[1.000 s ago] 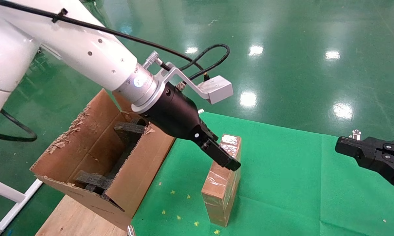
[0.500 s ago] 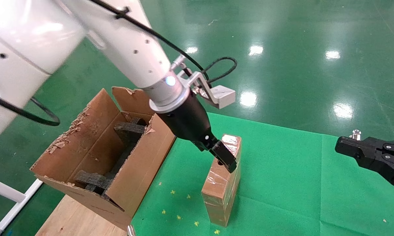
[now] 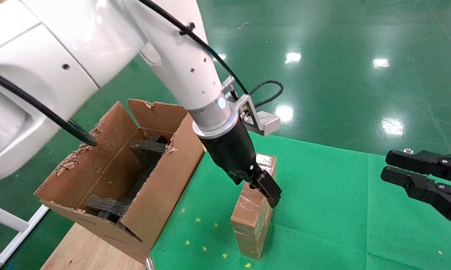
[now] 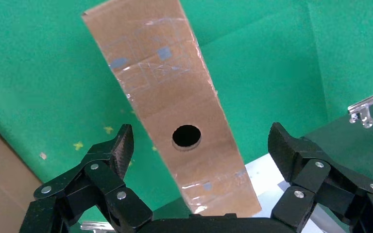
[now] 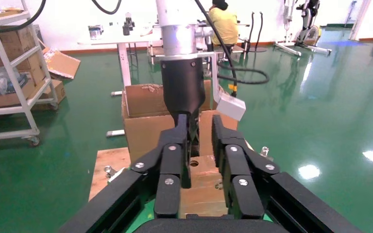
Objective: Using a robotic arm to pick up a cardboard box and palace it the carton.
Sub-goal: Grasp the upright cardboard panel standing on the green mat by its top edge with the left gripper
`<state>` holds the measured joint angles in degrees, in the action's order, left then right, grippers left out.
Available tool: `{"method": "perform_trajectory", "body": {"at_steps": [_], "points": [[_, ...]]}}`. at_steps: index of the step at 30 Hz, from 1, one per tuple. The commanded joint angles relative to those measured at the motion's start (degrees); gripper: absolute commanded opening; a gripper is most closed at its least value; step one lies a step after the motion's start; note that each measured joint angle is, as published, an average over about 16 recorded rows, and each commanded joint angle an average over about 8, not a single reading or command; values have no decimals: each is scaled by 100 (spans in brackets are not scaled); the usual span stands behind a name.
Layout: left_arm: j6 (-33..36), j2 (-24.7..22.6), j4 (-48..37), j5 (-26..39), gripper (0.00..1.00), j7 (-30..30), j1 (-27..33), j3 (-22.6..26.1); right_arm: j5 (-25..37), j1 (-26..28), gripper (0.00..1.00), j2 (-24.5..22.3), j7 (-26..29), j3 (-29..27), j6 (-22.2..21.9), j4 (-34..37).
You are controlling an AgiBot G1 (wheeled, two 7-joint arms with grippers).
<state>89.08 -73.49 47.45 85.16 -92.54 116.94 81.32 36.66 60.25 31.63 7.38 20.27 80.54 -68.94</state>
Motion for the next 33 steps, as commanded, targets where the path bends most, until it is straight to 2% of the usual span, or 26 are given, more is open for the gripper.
{"method": "perform_trajectory", "body": {"at_steps": [1, 6, 7, 8, 33], "points": [[-30, -64, -61, 8, 75, -12, -18, 58, 0, 0, 100, 0, 0, 0, 0, 0], [-94, -136, -115, 81, 12, -86, -15, 144, 0, -1, 100, 0, 0, 0, -1, 1], [-104, -143, -121, 87, 3, -97, -14, 153, 0, -1, 100, 0, 0, 0, -1, 1], [-113, -148, -126, 91, 0, -104, -13, 160, 0, -1, 100, 0, 0, 0, -1, 1], [-104, -138, -116, 90, 0, -97, -11, 151, -1, -1, 100, 0, 0, 0, -1, 2]]}}
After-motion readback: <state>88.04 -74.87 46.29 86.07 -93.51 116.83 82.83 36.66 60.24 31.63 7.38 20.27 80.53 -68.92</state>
